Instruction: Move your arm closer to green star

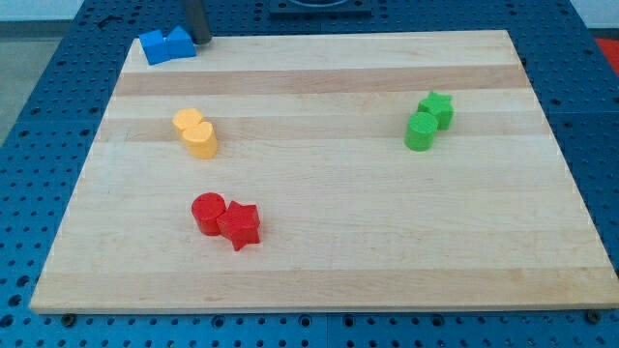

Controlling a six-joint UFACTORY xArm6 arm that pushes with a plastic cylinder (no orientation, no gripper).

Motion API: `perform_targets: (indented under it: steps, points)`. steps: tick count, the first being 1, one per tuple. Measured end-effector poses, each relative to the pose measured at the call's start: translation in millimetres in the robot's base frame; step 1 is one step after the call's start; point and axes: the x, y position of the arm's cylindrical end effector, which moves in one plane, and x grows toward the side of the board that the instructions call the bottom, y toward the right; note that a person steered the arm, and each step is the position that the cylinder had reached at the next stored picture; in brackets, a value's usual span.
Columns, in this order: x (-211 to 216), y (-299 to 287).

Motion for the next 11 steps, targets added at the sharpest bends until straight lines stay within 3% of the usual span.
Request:
perform_targets:
  steps: [2,3,4,6,7,9,11]
  points:
    - [0.0,-11.5]
    - [-0.3,33.4]
    - [0.8,122.6]
    - [40.9,271.6]
    - [71.1,301.0]
    - [85.4,382.6]
    - [150.4,404.5]
